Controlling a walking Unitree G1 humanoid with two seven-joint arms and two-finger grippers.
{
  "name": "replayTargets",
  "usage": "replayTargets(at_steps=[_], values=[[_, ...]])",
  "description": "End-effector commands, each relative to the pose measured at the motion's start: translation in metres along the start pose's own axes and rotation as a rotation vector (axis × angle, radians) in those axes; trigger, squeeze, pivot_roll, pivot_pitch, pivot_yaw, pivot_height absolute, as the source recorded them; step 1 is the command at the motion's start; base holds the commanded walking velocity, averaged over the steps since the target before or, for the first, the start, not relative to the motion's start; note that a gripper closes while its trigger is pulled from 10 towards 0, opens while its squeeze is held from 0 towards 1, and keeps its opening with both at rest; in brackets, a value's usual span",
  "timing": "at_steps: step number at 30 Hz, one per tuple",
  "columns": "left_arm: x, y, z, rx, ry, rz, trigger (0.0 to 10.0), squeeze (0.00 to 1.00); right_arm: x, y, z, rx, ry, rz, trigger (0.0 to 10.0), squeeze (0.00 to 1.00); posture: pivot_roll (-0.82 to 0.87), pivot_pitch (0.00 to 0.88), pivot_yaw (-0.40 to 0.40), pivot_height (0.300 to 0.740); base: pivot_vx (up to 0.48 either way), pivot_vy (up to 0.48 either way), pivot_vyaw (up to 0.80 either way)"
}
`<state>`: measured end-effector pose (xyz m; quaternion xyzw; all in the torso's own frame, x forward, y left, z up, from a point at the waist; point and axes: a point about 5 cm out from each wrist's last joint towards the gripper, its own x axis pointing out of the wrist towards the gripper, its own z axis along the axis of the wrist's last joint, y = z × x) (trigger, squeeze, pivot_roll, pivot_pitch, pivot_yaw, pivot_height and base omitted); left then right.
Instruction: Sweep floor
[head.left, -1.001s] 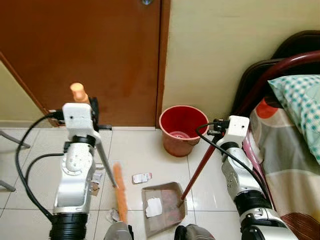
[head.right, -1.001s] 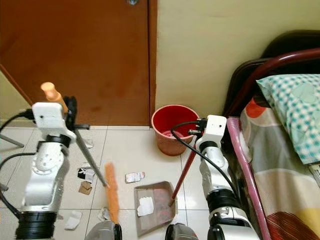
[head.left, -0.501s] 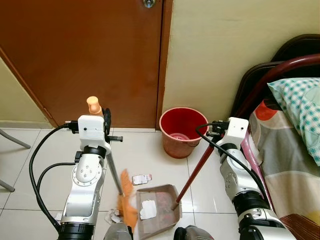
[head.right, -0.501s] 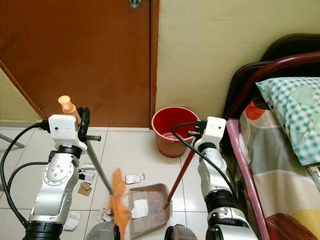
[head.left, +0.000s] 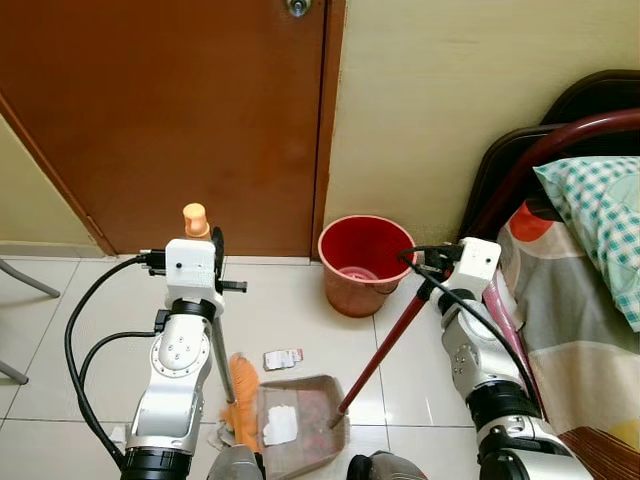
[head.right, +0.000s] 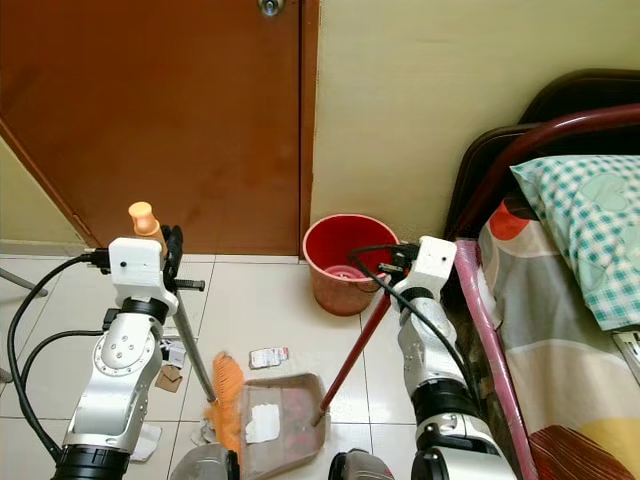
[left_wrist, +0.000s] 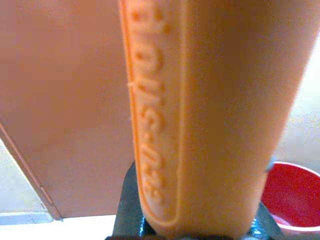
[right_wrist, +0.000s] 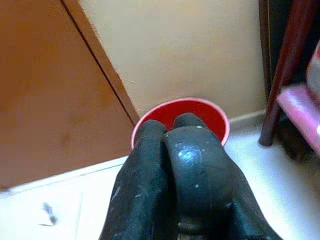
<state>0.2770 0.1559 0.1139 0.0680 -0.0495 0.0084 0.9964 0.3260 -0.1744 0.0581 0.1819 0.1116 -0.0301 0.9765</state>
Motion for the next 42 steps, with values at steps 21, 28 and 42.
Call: replayTargets(at_steps=[21,28,42], values=[[0.001,0.013,0.006,0.028,-0.012,0.071,10.0,0.00,0.002,0.018,0.047,-0.079,-0.205,0.071,10.0,0.00,0.02,0.068,-0.026,0.740,0.000,0.000,0.00],[0.002,0.011,0.004,0.031,-0.010,0.070,10.0,0.00,0.009,0.034,0.071,-0.038,-0.259,0.106,10.0,0.00,0.02,0.057,-0.025,0.740,0.000,0.000,0.00],[0.001,-0.002,0.000,0.004,0.004,0.039,10.0,0.00,0.023,0.065,0.131,0.109,-0.361,0.151,10.0,0.00,0.03,0.037,-0.027,0.740,0.000,0.000,0.00]])
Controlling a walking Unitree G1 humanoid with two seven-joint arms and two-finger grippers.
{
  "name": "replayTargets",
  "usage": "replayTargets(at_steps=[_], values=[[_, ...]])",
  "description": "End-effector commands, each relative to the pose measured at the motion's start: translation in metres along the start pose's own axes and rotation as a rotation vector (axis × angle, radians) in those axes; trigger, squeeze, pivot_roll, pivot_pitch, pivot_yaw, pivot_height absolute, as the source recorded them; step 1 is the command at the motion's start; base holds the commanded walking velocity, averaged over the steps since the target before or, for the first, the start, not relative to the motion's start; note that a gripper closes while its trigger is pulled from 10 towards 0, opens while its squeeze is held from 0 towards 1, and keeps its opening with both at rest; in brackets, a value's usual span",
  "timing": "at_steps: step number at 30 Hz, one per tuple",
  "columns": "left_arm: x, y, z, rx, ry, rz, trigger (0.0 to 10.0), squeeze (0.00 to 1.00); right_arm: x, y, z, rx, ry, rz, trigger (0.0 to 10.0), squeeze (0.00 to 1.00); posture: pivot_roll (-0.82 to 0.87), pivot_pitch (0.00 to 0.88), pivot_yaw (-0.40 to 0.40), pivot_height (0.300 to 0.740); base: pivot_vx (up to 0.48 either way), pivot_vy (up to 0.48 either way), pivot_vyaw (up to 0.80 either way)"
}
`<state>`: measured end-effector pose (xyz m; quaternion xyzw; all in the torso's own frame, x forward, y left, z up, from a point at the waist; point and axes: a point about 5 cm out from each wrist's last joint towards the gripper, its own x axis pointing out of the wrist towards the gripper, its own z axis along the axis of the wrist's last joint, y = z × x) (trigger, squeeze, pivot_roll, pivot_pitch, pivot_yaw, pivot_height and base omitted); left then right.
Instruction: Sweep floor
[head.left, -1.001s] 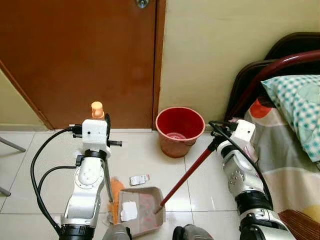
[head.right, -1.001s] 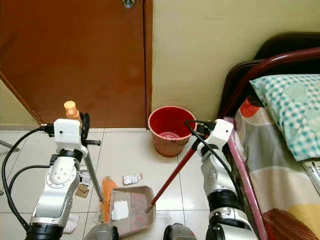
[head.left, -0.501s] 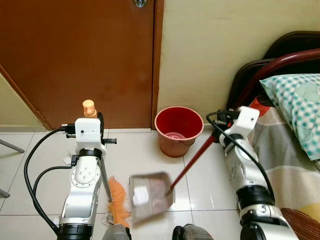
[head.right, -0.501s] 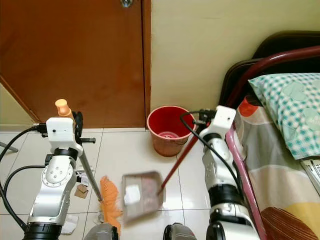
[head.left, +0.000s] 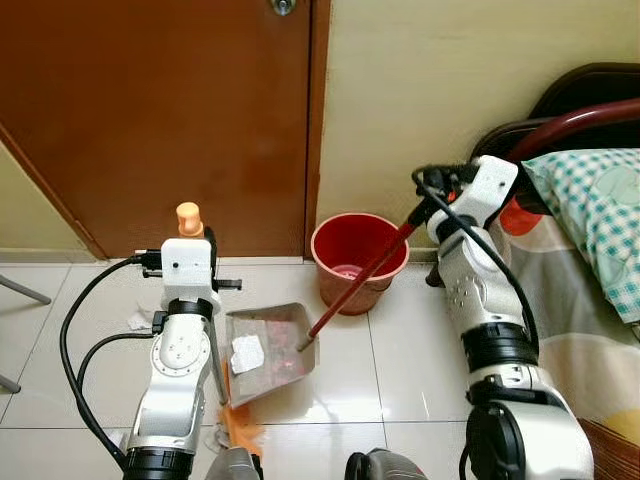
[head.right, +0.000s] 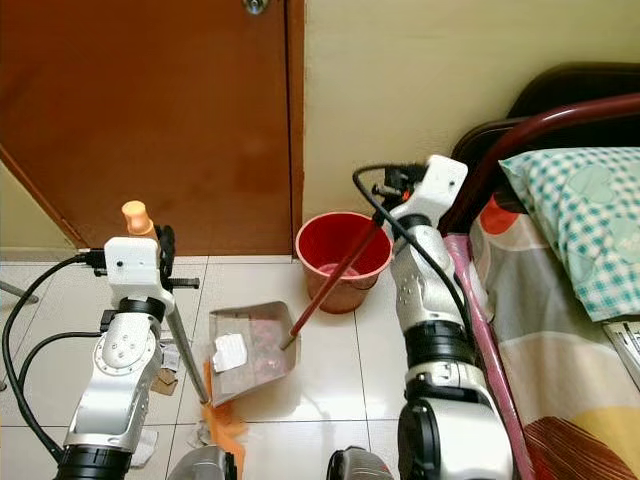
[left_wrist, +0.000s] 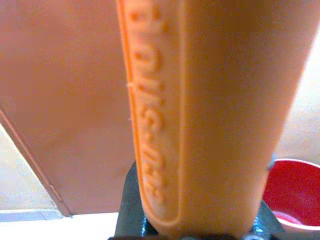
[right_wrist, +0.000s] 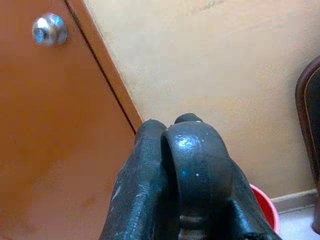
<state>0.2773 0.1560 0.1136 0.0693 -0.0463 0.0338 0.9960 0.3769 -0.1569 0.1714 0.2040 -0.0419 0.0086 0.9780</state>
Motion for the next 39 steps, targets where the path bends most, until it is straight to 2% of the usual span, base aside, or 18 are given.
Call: replayTargets(at_steps=[1,5,9,13,14,16,17,18,22,24,29,31,33,37,39], values=[[0.001,-0.002,0.001,-0.002,-0.006,-0.012,10.0,0.00,0.012,0.006,0.036,0.090,-0.107,0.003,10.0,0.00,0.03,0.037,-0.027,0.740,0.000,0.000,0.00],[0.002,-0.003,0.001,-0.003,-0.006,-0.011,10.0,0.00,0.019,0.006,0.056,0.124,-0.142,0.003,10.0,0.00,0.03,0.035,-0.029,0.740,0.000,0.000,0.00],[0.002,-0.005,0.000,-0.008,-0.004,-0.014,10.0,0.00,0.023,0.008,0.078,0.112,-0.202,0.009,10.0,0.00,0.02,0.035,-0.031,0.740,0.000,0.000,0.00],[0.001,-0.006,0.000,-0.012,-0.003,-0.018,10.0,0.00,0.024,0.007,0.099,0.045,-0.284,0.015,10.0,0.00,0.02,0.037,-0.028,0.740,0.000,0.000,0.00],[0.001,-0.007,-0.001,-0.012,-0.002,-0.020,10.0,0.00,0.024,0.007,0.115,-0.004,-0.337,0.018,10.0,0.00,0.02,0.037,-0.028,0.740,0.000,0.000,0.00],[0.001,-0.007,-0.001,-0.012,0.000,-0.020,10.0,0.00,0.024,0.010,0.128,-0.059,-0.384,0.031,10.0,0.00,0.02,0.037,-0.028,0.740,0.000,0.000,0.00],[0.001,-0.006,-0.001,-0.011,0.001,-0.020,10.0,0.00,0.022,0.014,0.142,-0.129,-0.443,0.056,10.0,0.00,0.02,0.040,-0.027,0.740,0.000,0.000,0.00],[0.001,-0.006,-0.002,-0.010,0.002,-0.019,10.0,0.00,0.022,0.016,0.148,-0.156,-0.467,0.063,10.0,0.00,0.02,0.040,-0.027,0.740,0.000,0.000,0.00],[0.002,-0.005,-0.001,-0.008,0.002,-0.018,10.0,0.00,0.021,0.017,0.163,-0.172,-0.513,0.070,10.0,0.00,0.02,0.041,-0.026,0.740,0.000,0.000,0.00],[0.002,-0.006,-0.001,-0.009,0.001,-0.021,10.0,0.00,0.020,0.012,0.173,-0.181,-0.544,0.055,10.0,0.00,0.02,0.043,-0.025,0.740,0.000,0.000,0.00],[0.002,-0.008,-0.001,-0.010,0.003,-0.026,10.0,0.00,0.019,0.004,0.180,-0.242,-0.581,0.018,10.0,0.00,0.02,0.043,-0.025,0.740,0.000,0.000,0.00],[0.001,-0.007,-0.002,-0.008,0.005,-0.028,10.0,0.00,0.018,0.004,0.183,-0.292,-0.605,0.017,10.0,0.00,0.03,0.047,-0.020,0.740,0.000,0.000,0.00],[0.001,-0.007,-0.002,-0.008,0.005,-0.028,10.0,0.00,0.018,0.005,0.184,-0.305,-0.612,0.021,10.0,0.00,0.03,0.047,-0.020,0.740,0.000,0.000,0.00],[0.001,-0.005,-0.001,-0.003,0.004,-0.028,10.0,0.00,0.016,0.018,0.182,-0.453,-0.662,0.069,10.0,0.00,0.03,0.046,-0.018,0.740,0.000,0.000,0.00],[0.002,-0.005,-0.001,-0.003,0.002,-0.028,10.0,0.00,0.016,0.025,0.175,-0.493,-0.663,0.103,10.0,0.00,0.03,0.046,-0.018,0.740,0.000,0.000,0.00]])
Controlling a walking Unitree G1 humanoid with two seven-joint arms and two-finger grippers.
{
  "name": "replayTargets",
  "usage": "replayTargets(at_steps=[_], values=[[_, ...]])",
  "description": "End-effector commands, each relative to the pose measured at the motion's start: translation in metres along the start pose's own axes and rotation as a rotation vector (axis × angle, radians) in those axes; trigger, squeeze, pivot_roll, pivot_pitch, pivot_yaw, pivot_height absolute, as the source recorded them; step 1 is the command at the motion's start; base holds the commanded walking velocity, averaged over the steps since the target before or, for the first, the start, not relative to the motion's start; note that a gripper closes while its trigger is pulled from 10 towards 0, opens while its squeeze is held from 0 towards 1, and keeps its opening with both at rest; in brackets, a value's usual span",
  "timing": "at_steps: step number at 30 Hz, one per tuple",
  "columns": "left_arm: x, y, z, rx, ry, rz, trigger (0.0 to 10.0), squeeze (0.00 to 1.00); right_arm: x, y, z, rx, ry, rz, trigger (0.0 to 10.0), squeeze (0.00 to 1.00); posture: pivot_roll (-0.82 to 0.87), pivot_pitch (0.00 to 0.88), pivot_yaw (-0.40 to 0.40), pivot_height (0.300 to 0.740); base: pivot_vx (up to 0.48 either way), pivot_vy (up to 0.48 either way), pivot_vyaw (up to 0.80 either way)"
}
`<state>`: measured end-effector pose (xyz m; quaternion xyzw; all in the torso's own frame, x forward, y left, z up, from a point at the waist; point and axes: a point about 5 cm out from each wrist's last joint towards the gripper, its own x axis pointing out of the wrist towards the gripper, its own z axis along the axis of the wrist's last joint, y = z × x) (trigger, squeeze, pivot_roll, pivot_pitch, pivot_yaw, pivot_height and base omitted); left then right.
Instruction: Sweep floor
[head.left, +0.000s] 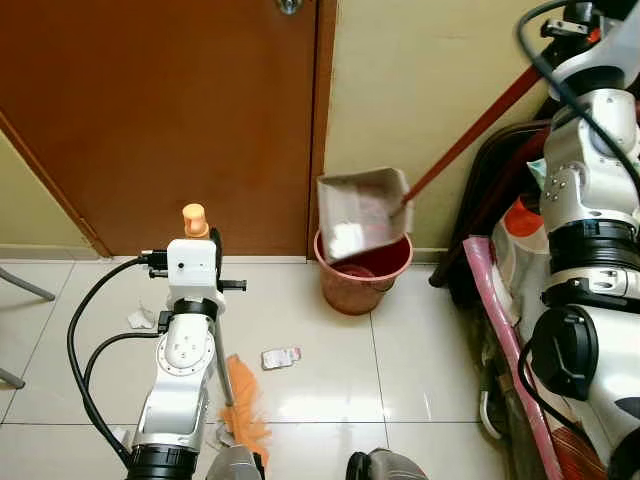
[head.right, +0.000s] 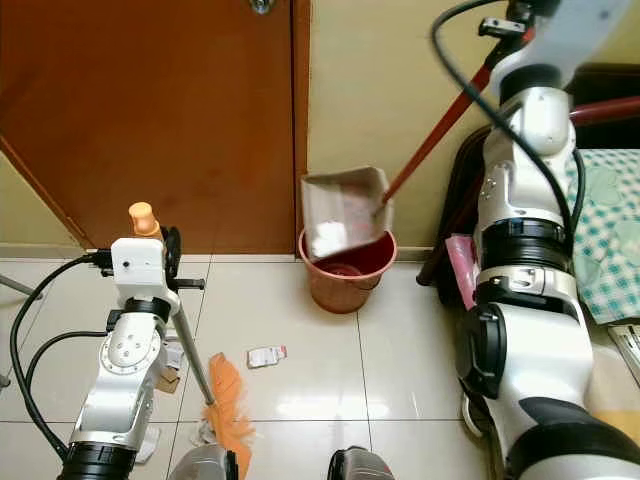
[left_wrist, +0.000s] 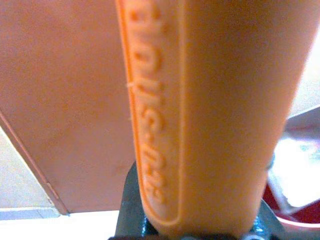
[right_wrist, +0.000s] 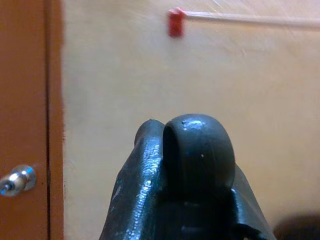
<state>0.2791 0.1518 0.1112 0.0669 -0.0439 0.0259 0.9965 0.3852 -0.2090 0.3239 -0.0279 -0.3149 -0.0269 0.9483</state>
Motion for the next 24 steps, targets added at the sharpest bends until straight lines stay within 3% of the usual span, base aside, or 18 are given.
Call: replayTargets(at_steps=[1,6,7,8,9,14,20,24], values=[[0.000,-0.001,0.001,0.003,-0.002,-0.013,10.0,0.00,0.003,0.009,0.017,-0.036,-0.108,0.047,10.0,0.00,0.03,0.046,-0.018,0.740,0.000,0.000,0.00],[0.000,-0.002,0.001,0.002,-0.002,-0.016,10.0,0.00,-0.004,0.027,0.007,-0.045,-0.098,0.128,10.0,0.00,0.03,0.046,-0.018,0.740,0.000,0.000,0.00],[0.000,-0.003,0.001,0.002,-0.003,-0.017,10.0,0.00,-0.014,0.043,-0.002,-0.076,-0.094,0.217,10.0,0.00,0.04,0.045,-0.024,0.740,0.000,0.000,0.00],[0.000,-0.003,0.001,0.002,-0.003,-0.017,10.0,0.00,-0.014,0.043,-0.002,-0.076,-0.094,0.217,10.0,0.00,0.04,0.045,-0.024,0.740,0.000,0.000,0.00],[0.000,-0.003,0.001,0.002,-0.003,-0.017,10.0,0.00,-0.025,0.059,-0.012,-0.117,-0.088,0.332,10.0,0.00,0.04,0.045,-0.025,0.740,0.000,0.000,0.00],[0.001,-0.003,0.001,0.004,-0.003,-0.016,10.0,0.00,-0.058,0.092,-0.033,-0.247,-0.079,0.607,10.0,0.00,0.03,0.040,-0.031,0.740,0.000,0.000,0.00],[0.002,-0.005,0.001,0.000,-0.003,-0.016,10.0,0.00,-0.065,0.099,-0.034,-0.285,-0.116,0.658,10.0,0.00,0.03,0.038,-0.035,0.740,0.000,0.000,0.00],[0.002,-0.007,0.001,-0.005,-0.003,-0.018,10.0,0.00,-0.058,0.098,-0.019,-0.276,-0.191,0.622,10.0,0.00,0.03,0.034,-0.038,0.740,0.000,0.000,0.00]])
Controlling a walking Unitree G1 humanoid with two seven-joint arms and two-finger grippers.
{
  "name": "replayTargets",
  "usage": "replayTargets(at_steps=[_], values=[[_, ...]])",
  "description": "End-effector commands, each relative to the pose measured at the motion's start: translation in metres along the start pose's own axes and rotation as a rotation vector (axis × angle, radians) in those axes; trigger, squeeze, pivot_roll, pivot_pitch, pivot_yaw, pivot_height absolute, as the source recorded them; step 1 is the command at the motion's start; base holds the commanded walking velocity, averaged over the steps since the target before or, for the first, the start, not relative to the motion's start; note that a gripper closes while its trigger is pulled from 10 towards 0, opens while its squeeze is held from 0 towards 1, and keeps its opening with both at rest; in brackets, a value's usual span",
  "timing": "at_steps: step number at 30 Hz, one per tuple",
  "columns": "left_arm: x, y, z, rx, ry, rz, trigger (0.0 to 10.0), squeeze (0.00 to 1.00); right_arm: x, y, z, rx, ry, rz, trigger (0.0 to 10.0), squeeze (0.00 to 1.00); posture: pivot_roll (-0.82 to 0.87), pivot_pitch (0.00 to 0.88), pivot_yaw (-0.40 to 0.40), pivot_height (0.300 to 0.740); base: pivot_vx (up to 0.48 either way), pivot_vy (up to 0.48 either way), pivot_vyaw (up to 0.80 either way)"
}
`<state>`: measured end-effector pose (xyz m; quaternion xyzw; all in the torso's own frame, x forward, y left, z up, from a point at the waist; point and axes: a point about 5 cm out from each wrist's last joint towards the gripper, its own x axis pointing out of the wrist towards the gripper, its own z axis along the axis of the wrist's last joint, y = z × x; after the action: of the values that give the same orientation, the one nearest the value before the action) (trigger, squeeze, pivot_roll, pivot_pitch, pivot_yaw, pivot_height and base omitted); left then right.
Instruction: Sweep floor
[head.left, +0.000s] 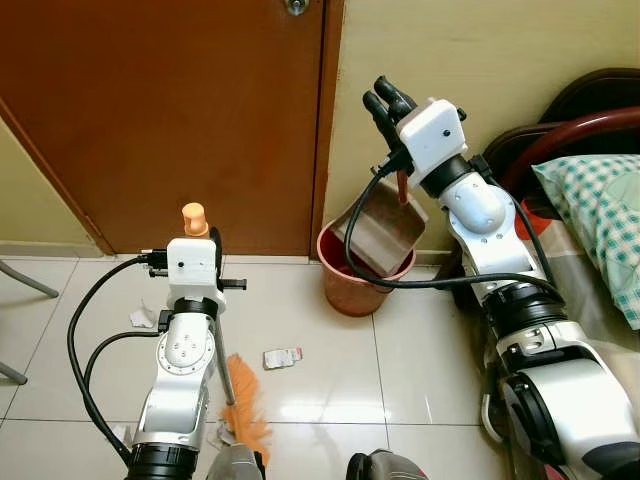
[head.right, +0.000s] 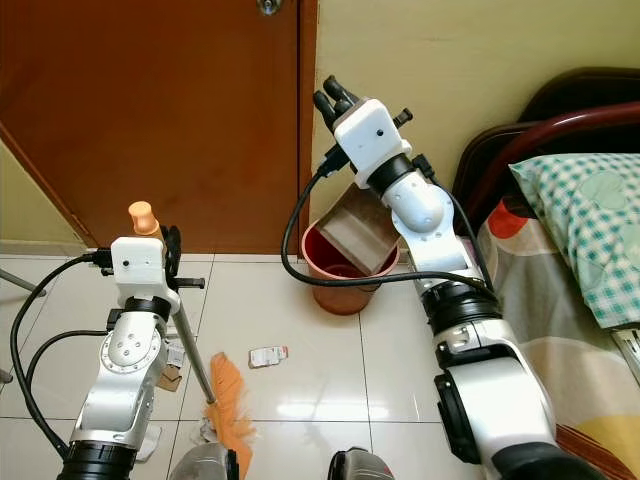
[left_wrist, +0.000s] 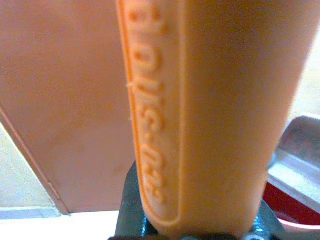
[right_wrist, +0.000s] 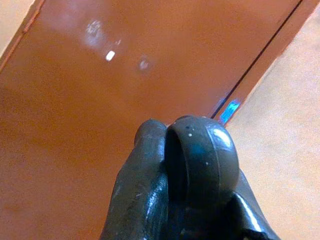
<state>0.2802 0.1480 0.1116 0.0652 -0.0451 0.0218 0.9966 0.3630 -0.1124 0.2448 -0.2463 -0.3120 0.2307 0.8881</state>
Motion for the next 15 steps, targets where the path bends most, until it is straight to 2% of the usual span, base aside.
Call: replayTargets(at_steps=[1,3,4,7,12,14,15], values=[[0.001,-0.004,-0.001,-0.002,0.001,-0.010,10.0,0.00,0.013,-0.021,0.031,-0.052,-0.151,-0.068,10.0,0.00,0.03,0.033,-0.040,0.740,0.000,0.000,0.00],[0.001,-0.004,-0.001,-0.003,0.001,-0.009,10.0,0.00,0.019,-0.030,0.041,-0.035,-0.186,-0.117,10.0,0.00,0.03,0.033,-0.040,0.740,0.000,0.000,0.00],[0.001,-0.004,-0.001,-0.004,0.002,-0.008,10.0,0.00,0.024,-0.038,0.050,0.003,-0.216,-0.155,10.0,0.00,0.02,0.030,-0.042,0.740,0.000,0.000,0.00],[0.002,-0.005,-0.001,-0.006,0.002,-0.008,10.0,0.00,0.031,-0.047,0.064,0.047,-0.262,-0.202,10.0,0.00,0.02,0.027,-0.045,0.740,0.000,0.000,0.00],[0.003,-0.006,-0.001,-0.009,0.001,-0.008,10.0,0.00,0.040,-0.056,0.077,0.155,-0.303,-0.267,10.0,0.00,0.02,0.024,-0.044,0.740,0.000,0.000,0.00],[0.004,-0.006,-0.001,-0.008,0.001,-0.009,10.0,0.00,0.043,-0.057,0.073,0.308,-0.285,-0.335,10.0,0.00,0.02,0.023,-0.045,0.740,0.000,0.000,0.00],[0.004,-0.006,-0.001,-0.008,0.001,-0.009,10.0,0.00,0.043,-0.057,0.073,0.308,-0.285,-0.335,10.0,0.00,0.02,0.023,-0.045,0.740,0.000,0.000,0.00]])
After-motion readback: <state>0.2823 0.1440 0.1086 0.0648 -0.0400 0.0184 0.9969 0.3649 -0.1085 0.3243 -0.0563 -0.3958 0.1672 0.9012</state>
